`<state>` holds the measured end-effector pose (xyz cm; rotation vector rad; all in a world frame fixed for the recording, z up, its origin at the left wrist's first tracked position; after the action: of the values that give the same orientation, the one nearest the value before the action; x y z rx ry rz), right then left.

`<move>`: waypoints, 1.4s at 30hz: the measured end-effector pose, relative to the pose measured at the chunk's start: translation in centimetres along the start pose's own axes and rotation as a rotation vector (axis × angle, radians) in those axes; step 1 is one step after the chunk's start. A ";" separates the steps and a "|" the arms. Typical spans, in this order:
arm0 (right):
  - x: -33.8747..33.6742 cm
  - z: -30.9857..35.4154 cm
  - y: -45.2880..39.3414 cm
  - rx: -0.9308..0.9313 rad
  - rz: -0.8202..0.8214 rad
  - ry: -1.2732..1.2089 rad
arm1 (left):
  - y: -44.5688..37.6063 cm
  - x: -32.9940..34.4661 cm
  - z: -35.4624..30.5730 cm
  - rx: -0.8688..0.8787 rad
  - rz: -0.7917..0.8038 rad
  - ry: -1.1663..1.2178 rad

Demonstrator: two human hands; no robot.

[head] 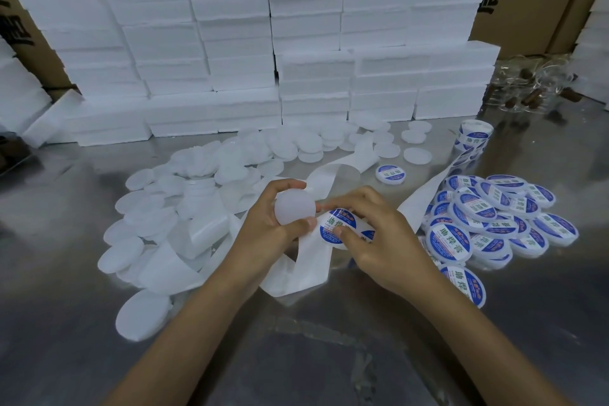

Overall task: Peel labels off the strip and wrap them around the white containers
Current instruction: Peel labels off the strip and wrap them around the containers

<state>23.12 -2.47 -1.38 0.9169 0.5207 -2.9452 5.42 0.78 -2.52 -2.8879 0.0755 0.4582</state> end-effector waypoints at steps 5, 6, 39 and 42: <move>-0.1 0.2 0.1 -0.026 -0.034 0.015 | 0.0 0.2 0.2 -0.007 0.019 0.052; -0.1 0.3 0.1 -0.033 -0.039 0.020 | 0.0 0.3 0.2 -0.015 0.025 0.092; -1.3 3.4 0.8 -0.100 -0.285 -0.342 | 0.2 -0.2 -1.9 0.056 -0.207 0.213; -1.3 3.5 0.3 0.037 -0.252 -0.581 | 0.0 0.1 -3.2 0.004 -0.156 0.606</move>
<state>22.33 -4.03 1.99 -0.0356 0.5769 -3.2262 6.50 0.06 0.45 -2.8880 -0.0544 -0.4488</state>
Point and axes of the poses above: each hand's wrist, its own y-axis away from the middle knuckle, its own x-axis out of the palm, z = x × y, the point moved 3 cm from there along -y, towards the middle knuckle, and after that the axes turned 6 degrees about x, right-handed, at the moved point
